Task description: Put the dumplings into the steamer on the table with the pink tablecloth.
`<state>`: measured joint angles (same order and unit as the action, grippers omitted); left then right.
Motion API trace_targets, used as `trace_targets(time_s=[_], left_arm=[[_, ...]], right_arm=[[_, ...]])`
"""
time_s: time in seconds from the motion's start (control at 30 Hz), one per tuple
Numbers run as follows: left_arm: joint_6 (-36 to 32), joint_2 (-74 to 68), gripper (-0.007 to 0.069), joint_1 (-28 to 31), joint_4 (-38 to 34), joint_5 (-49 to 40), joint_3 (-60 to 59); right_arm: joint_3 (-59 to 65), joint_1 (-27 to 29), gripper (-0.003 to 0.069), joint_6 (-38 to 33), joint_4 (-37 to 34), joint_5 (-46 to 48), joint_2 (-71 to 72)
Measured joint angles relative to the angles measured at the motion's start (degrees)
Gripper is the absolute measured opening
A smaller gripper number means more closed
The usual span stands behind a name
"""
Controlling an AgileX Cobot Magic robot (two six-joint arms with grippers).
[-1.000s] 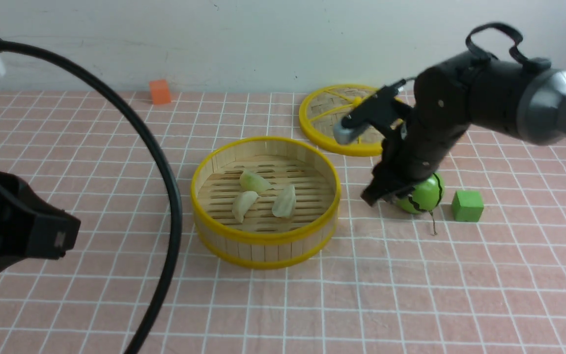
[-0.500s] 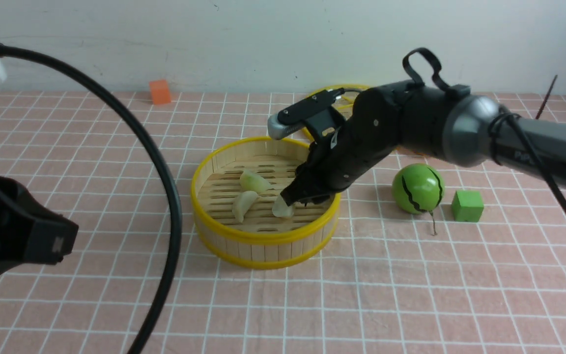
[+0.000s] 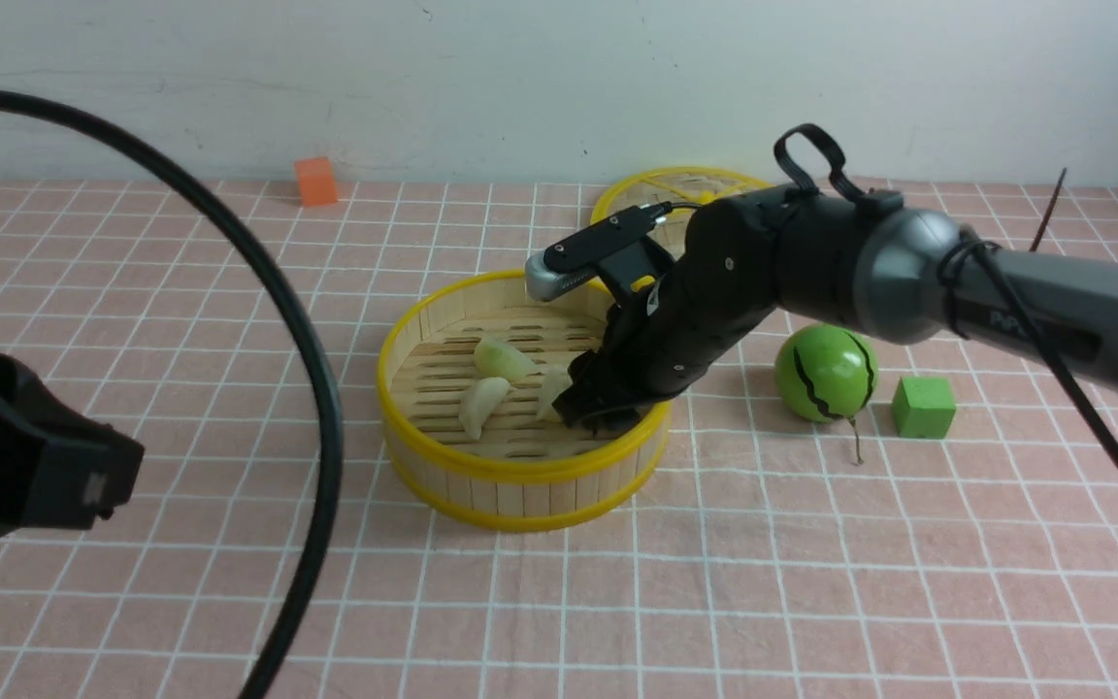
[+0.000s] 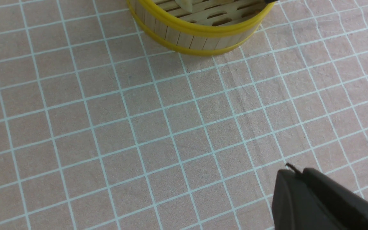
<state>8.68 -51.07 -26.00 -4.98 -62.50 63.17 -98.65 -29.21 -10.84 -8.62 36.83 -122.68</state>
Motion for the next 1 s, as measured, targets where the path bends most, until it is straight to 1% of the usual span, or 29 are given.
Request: trace_targets(time_s=[0.03,0.1,0.13,0.2,0.23,0.27,0.33,0.43,0.47,0.5,0.53,0.6,0.63,0.67,0.7,0.73,0.8,0.83,0.87,1.0], left_arm=[[0.0,1.8,0.0020,0.0,0.1,0.1,-0.4],[0.0,3.9,0.0021,0.0,0.7,0.6,-1.6],[0.0,5.2,0.0021,0.0,1.4,1.0,-2.6],[0.0,10.3,0.0021,0.0,3.4,2.7,-6.9],[0.0,10.3,0.0021,0.0,3.4,2.9,-7.3],[0.3,14.0,0.0021,0.0,5.0,4.8,-11.3],[1.1,18.5,0.0021,0.0,6.0,7.7,-15.6],[3.3,25.7,0.0022,0.0,6.7,13.3,-23.2],[4.4,29.2,0.0024,0.0,6.7,16.0,-25.8],[4.4,29.2,0.0025,0.0,6.7,16.4,-26.2],[5.4,32.4,0.0027,0.0,6.8,19.6,-28.8],[6.5,35.9,0.0029,0.0,6.8,23.4,-31.6],[6.8,37.5,0.0029,0.0,6.8,25.6,-33.3],[6.9,37.7,0.0029,0.0,6.8,25.8,-33.3],[7.1,38.8,0.0031,0.0,6.9,27.2,-34.8],[7.1,39.1,0.0033,0.0,6.9,27.5,-35.1],[7.1,39.5,0.0036,0.0,6.9,27.9,-36.4],[7.1,39.6,0.0036,0.0,6.9,27.9,-36.7],[7.2,39.6,0.0038,0.0,6.9,27.9,-37.4],[7.3,39.6,0.0039,0.0,6.9,27.9,-38.4]], right_arm=[[0.0,0.0,0.0434,0.0,0.4,3.1,1.8],[0.0,0.0,0.0424,0.0,0.6,5.1,3.9],[0.0,0.0,0.0412,0.0,0.6,6.2,5.5],[0.0,0.0,0.0359,0.0,0.0,8.9,9.4],[0.0,0.0,0.0353,0.0,0.0,8.9,9.8],[0.0,0.0,0.0301,0.0,-0.3,10.5,12.8],[0.5,0.0,0.0233,0.0,-0.4,11.9,15.9],[3.9,0.0,0.0125,-0.3,-0.5,12.1,22.4],[6.7,0.0,0.0083,-0.5,-0.5,11.4,25.3],[6.7,0.0,0.0076,-0.5,-0.5,11.2,25.8],[10.9,0.0,0.0033,-0.7,-0.5,9.5,29.6],[16.4,0.0,-0.0011,-0.7,-0.5,6.0,34.9],[20.3,0.0,-0.0019,-0.7,-0.5,3.7,39.2],[20.9,0.0,-0.0020,-0.7,-0.5,3.4,39.8],[25.5,0.0,-0.0020,-0.7,-0.5,0.7,44.2],[26.8,0.0,-0.0020,-0.7,-0.6,0.0,45.4],[34.9,0.0,-0.0020,-0.8,-0.9,-4.7,53.4],[36.1,0.0,-0.0020,-0.8,-0.9,-5.4,54.6],[40.7,0.0,-0.0020,-0.9,-0.9,-8.0,59.5],[50.6,0.0,-0.0020,-1.0,-0.9,-13.7,70.8]])
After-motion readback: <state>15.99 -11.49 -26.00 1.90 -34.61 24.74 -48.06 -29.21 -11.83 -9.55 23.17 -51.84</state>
